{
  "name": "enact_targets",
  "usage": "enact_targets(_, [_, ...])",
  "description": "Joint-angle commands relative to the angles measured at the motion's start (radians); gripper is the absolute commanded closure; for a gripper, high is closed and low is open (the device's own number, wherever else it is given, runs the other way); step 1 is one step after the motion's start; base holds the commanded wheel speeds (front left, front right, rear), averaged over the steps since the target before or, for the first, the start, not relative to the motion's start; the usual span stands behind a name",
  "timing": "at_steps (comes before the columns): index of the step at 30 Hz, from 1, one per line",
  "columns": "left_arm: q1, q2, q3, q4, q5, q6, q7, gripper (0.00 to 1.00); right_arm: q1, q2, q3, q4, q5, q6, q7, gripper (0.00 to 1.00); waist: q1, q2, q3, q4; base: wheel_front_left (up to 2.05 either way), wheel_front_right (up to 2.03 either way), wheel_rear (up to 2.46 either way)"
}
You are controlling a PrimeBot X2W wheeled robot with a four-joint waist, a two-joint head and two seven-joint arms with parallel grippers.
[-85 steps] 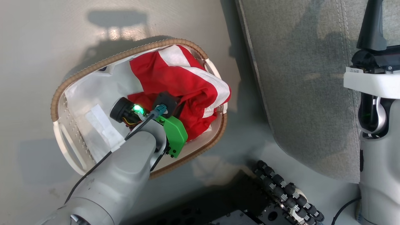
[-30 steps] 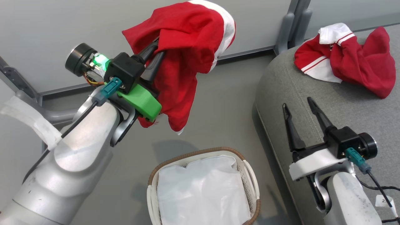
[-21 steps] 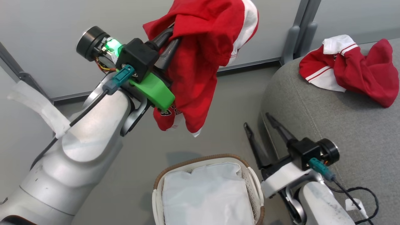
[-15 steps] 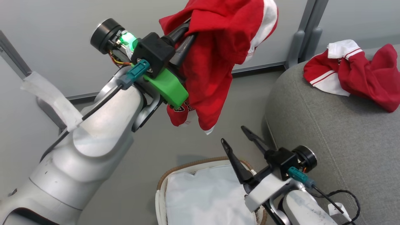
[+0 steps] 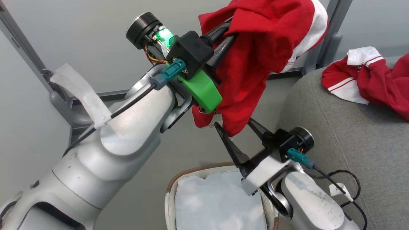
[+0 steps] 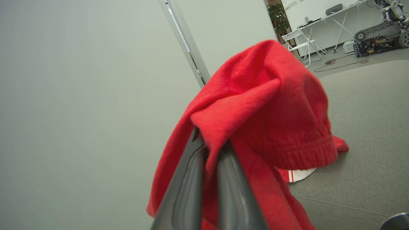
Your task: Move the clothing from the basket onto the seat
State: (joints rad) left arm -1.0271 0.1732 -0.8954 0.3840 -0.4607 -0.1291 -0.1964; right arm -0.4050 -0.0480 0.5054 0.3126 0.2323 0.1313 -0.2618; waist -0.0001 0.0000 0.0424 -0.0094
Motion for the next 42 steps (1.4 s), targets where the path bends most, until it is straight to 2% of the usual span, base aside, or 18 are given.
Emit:
enact_targets(1, [-0.01, -0.004, -0.002, 0.001, -0.01, -0.003, -0.01, 1.0, -0.016, -0.004, -0.015, -0.002, 0.004, -0.001, -0.005, 0.0, 0.0001, 0.0, 0.001, 0.003, 0.0, 0.0, 0.0])
enact_targets(3, [-0.003, -0.006, -0.006, 0.002, -0.016, -0.003, -0.016, 1.0, -0.031, -0.004, -0.031, -0.005, -0.003, -0.001, -0.005, 0.0, 0.0001, 0.0, 0.002, 0.005, 0.0, 0.0, 0.0])
enact_targets(5, [0.005, -0.006, -0.008, 0.004, -0.021, -0.003, -0.019, 1.0, -0.042, -0.004, -0.051, -0.013, -0.008, -0.001, -0.005, 0.59, 0.0001, 0.0, 0.003, 0.008, 0.0, 0.0, 0.0])
enact_targets(7, [0.015, -0.002, -0.008, 0.007, -0.026, -0.003, -0.025, 1.0, -0.045, -0.004, -0.068, -0.015, -0.012, -0.001, -0.005, 0.97, 0.0001, 0.0, 0.005, 0.008, 0.0, 0.0, 0.0])
enact_targets(8, [0.02, 0.0, -0.007, 0.01, -0.03, -0.002, -0.026, 1.0, -0.048, -0.004, -0.076, -0.017, -0.013, -0.001, -0.005, 1.0, 0.0001, 0.0, 0.006, 0.008, 0.0, 0.0, 0.0])
enact_targets(24, [0.123, 0.026, 0.022, 0.048, -0.096, 0.024, -0.046, 1.0, -0.017, -0.004, -0.178, -0.07, -0.021, -0.001, -0.005, 1.0, 0.0001, 0.0, 0.038, -0.018, 0.0, 0.0, 0.0])
enact_targets(25, [0.133, 0.026, 0.022, 0.052, -0.101, 0.024, -0.047, 0.97, -0.016, -0.004, -0.187, -0.074, -0.021, -0.001, -0.005, 1.0, 0.0001, 0.0, 0.04, -0.019, 0.0, 0.0, 0.0])
enact_targets(26, [0.145, 0.027, 0.023, 0.057, -0.105, 0.025, -0.05, 0.64, -0.015, -0.004, -0.196, -0.077, -0.021, -0.001, -0.005, 1.0, 0.0001, 0.0, 0.042, -0.02, 0.0, 0.0, 0.0])
enact_targets(27, [0.156, 0.028, 0.023, 0.062, -0.109, 0.024, -0.05, 0.43, -0.016, -0.004, -0.205, -0.081, -0.021, -0.001, -0.005, 1.0, 0.0001, 0.0, 0.044, -0.021, 0.0, 0.0, 0.0])
enact_targets(28, [0.167, 0.03, 0.021, 0.066, -0.111, 0.023, -0.053, 0.05, -0.017, -0.004, -0.218, -0.086, -0.024, -0.001, -0.005, 1.0, 0.0001, 0.0, 0.046, -0.023, 0.0, 0.0, 0.0])
enact_targets(29, [0.191, 0.029, 0.026, 0.077, -0.117, 0.028, -0.058, 0.0, -0.017, -0.004, -0.242, -0.092, -0.028, -0.001, -0.005, 1.0, 0.0001, 0.0, 0.049, -0.025, 0.0, 0.0, 0.0])
enact_targets(42, [0.359, 0.027, 0.078, 0.112, -0.131, 0.038, -0.069, 0.0, 0.018, -0.004, -0.396, -0.128, -0.088, -0.001, -0.005, 1.0, 0.0001, 0.0, 0.065, -0.04, 0.0, 0.0, 0.0])
